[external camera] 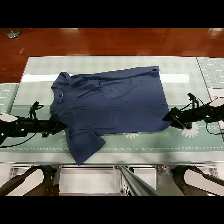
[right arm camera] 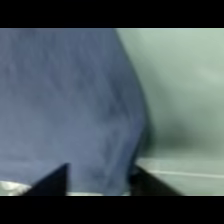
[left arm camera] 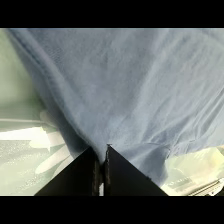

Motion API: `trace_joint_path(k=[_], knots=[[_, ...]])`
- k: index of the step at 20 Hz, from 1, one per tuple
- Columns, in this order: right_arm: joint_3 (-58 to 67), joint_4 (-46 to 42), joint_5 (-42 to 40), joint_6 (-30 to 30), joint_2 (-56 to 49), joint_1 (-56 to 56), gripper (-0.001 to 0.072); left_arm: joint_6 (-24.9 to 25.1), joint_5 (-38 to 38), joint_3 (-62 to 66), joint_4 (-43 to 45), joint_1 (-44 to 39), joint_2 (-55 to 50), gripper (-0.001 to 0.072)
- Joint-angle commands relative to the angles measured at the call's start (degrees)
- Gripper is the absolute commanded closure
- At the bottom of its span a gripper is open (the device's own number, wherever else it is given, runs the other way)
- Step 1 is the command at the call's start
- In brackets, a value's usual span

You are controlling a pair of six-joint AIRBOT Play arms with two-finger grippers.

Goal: Fold the shirts.

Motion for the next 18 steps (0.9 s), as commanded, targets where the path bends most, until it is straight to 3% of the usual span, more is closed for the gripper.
trace_joint_path(k=[1, 5, 8, 11, 14, 16, 18], knots=[[1.3, 4.2, -0.1, -3.4, -1.4, 3.4, 0.0682, 0.0, 0.1, 0.0, 0.0, -0.1, 0.0, 0.0675], [14.5, 10.2, 2.0, -3.4, -1.2, 3.5, 0.0686, 4.3, -3.4, 8.7, -3.7, 0.1, 0.0, 0.0675], [39.3, 9.5, 3.0, 2.1, -1.2, 3.5, 0.0687, 4.3, -4.2, 29.3, -20.8, 0.0, 0.5, 0.0676], [64.1, 4.5, 5.4, 6.7, -1.2, 3.5, 0.0687, 1.4, -1.9, 54.0, -23.1, 0.1, 0.5, 0.0676], [81.1, -4.1, 10.8, 8.0, 1.1, 3.4, 0.0687, -4.6, -0.4, 73.5, -13.8, 1.0, 0.6, 0.0676], [81.5, -9.5, 11.2, 8.0, 7.1, 3.4, 0.0686, -8.0, -1.3, 82.9, -5.2, 2.1, 2.7, 0.0676], [79.1, -11.7, 13.9, 7.9, 14.7, 3.4, 0.0686, -8.4, -2.0, 87.3, 0.9, 3.5, 7.1, 0.0676]])
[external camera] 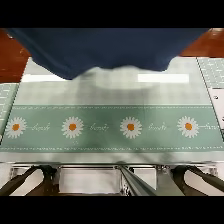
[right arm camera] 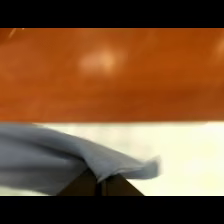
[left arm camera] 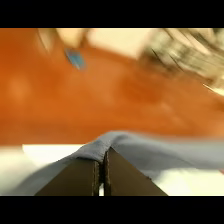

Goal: Fold the shirts.

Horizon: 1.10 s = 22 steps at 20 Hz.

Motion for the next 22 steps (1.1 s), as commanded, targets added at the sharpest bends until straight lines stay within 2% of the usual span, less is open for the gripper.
trace_joint_path(k=[1, 6, 8, 10, 12, 15, 17, 19, 22], knots=[[1.7, -7.2, 5.3, 0.4, 10.9, 0.0, 0.0686, -3.3, 0.5, 11.5, 12.7, 2.1, 7.1, 0.0675], [-3.7, -10.4, 7.3, 1.7, 25.3, 0.0, 0.0686, -3.7, -4.3, 11.2, 30.4, 1.9, 22.9, 0.0676], [-3.8, -10.6, 7.8, 2.0, 28.9, 0.0, 0.0686, -8.0, -4.8, 9.9, 36.7, -2.3, 27.9, 0.0676], [-3.8, -10.5, 8.5, 1.4, 31.3, 0.0, 0.0686, -8.4, -5.3, 7.0, 39.9, -9.4, 31.8, 0.0676], [-3.8, -8.7, 9.2, 0.0, 31.8, 0.0, 0.0687, -11.4, -8.9, 3.8, 45.2, -14.5, 33.6, 0.0676], [-7.1, -7.9, 12.0, 0.9, 31.6, 0.0, 0.0686, -12.9, -12.8, -3.8, 50.1, -15.7, 33.8, 0.0676], [-14.5, -2.5, 12.2, 1.1, 31.6, 0.0, 0.0686, -18.3, -9.6, -12.4, 49.9, -15.7, 33.2, 0.0676], [-24.1, 5.4, 10.6, -0.4, 30.3, 0.0, 0.0686, -18.7, -2.9, -22.2, 46.4, -15.7, 31.4, 0.0676], [-35.3, 6.8, 4.1, -3.3, 25.3, 0.0, 0.0686, -18.7, 7.0, -33.0, 41.3, -15.7, 24.2, 0.0676]])
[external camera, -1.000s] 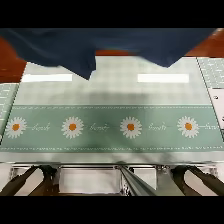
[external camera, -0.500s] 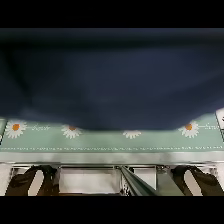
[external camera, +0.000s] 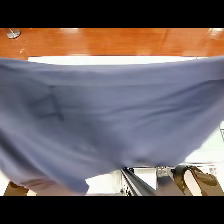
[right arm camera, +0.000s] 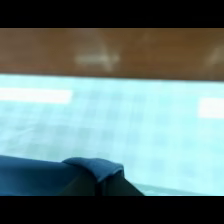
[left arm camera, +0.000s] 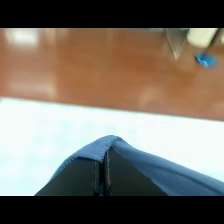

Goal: Fold the shirts.

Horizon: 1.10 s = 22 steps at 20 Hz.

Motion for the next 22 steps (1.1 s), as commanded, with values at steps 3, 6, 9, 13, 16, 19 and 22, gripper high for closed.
trace_joint_path(k=[3, 6, 9, 13, 16, 19, 22], knots=[[-15.3, 7.2, -11.6, -8.2, -12.8, 1.6, 0.0686, -1.5, 14.5, -13.6, -8.1, -0.3, -14.5, 0.0676], [-14.7, 6.6, -21.3, -8.6, -25.4, 4.0, 0.0686, -2.1, 24.4, -13.7, -11.4, -0.3, -24.7, 0.0676], [-10.8, 9.2, -25.7, -8.5, -39.6, 4.2, 0.0686, -2.8, 31.6, -13.3, -14.8, -0.3, -33.1, 0.0676], [1.1, 11.6, -24.9, -4.8, -56.8, 4.6, 0.0686, -3.8, 40.0, -13.1, -24.1, -0.6, -41.5, 0.0676], [6.7, 11.8, -21.8, -3.9, -63.6, 5.4, 0.0686, -1.9, 32.7, -13.2, -23.8, -1.1, -45.9, 0.0675], [6.7, 11.9, -20.2, -5.2, -64.1, 4.8, 0.0686, 1.6, 25.7, -13.1, -23.8, 0.5, -47.2, 0.0676], [6.9, 14.4, -12.3, -8.2, -63.5, 2.3, 0.0686, 4.5, 18.8, -13.1, -23.8, 3.9, -46.0, 0.0676]])
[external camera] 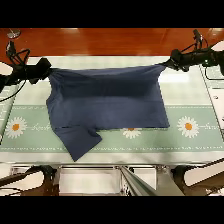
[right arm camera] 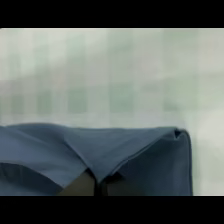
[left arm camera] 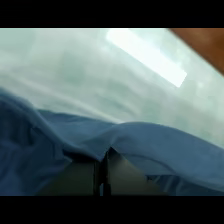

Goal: Fold the shirts.

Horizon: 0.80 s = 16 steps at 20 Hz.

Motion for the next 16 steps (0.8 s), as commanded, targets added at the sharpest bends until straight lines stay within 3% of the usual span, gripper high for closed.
trace_joint_path(k=[1, 4, 7, 10, 11, 12, 13, 14, 16], knots=[[0.9, 1.4, 9.8, -3.7, -0.7, -2.0, 0.0686, 4.7, -10.7, 0.0, -0.5, 3.7, -0.1, 0.0675], [-1.1, -5.4, 14.7, -3.4, -0.8, -1.3, 0.0686, 8.8, -19.4, -1.4, 3.9, 4.7, -1.3, 0.0675], [-4.5, -8.6, 12.5, -3.2, -1.1, -0.4, 0.0686, 8.7, -20.7, -3.7, 4.9, 4.5, -3.4, 0.0675], [-6.0, -14.2, 11.7, 2.6, -3.0, 0.7, 0.0682, 8.7, -22.0, -4.3, 4.8, 4.5, -5.7, 0.0675], [-6.3, -14.7, 11.0, 4.3, -3.4, 1.1, 0.0601, 8.7, -22.9, -4.3, 4.6, 4.5, -6.2, 0.0672], [-6.3, -14.4, 10.3, 5.3, -3.6, 1.6, 0.0318, 8.2, -23.9, -4.2, 4.4, 4.6, -6.4, 0.0557], [-6.2, -13.4, 10.7, 5.0, -3.5, 1.9, 0.0080, 8.1, -25.8, -3.8, 4.4, 4.7, -6.4, 0.0195], [-5.1, -13.2, 12.9, 5.0, -3.5, 1.5, 0.0077, 7.9, -28.9, -2.4, 4.5, 5.1, -6.3, 0.0005], [-3.6, -13.4, 17.1, 4.9, -1.7, -0.5, 0.0078, 9.5, -36.9, 0.7, 5.9, 6.7, -5.8, 0.0007]])
